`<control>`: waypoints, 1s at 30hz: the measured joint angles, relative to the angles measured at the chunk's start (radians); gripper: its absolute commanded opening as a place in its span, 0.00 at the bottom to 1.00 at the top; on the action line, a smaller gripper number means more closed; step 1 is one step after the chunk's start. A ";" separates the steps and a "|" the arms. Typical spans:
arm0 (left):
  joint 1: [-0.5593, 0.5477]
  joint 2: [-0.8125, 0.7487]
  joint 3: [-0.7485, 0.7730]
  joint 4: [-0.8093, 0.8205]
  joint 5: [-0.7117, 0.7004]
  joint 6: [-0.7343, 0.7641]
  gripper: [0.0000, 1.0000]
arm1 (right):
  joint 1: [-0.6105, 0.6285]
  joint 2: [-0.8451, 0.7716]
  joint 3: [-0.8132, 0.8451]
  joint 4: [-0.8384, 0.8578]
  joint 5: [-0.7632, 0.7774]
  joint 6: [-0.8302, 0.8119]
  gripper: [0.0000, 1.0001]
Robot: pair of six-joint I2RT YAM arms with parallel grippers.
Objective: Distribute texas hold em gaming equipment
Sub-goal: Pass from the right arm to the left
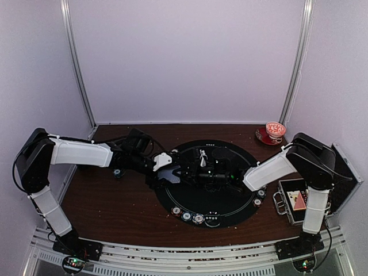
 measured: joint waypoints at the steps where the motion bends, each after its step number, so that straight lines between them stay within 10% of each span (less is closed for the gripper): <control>1: -0.001 0.000 -0.001 0.003 -0.003 0.000 0.80 | 0.000 0.001 0.001 0.000 0.000 0.000 0.00; 18: -0.014 -0.001 -0.014 0.016 -0.029 0.018 0.56 | -0.003 0.005 0.002 -0.015 -0.003 0.006 0.02; 30: -0.014 -0.001 -0.016 0.003 -0.045 0.014 0.57 | -0.004 0.009 0.033 -0.066 -0.010 -0.014 0.35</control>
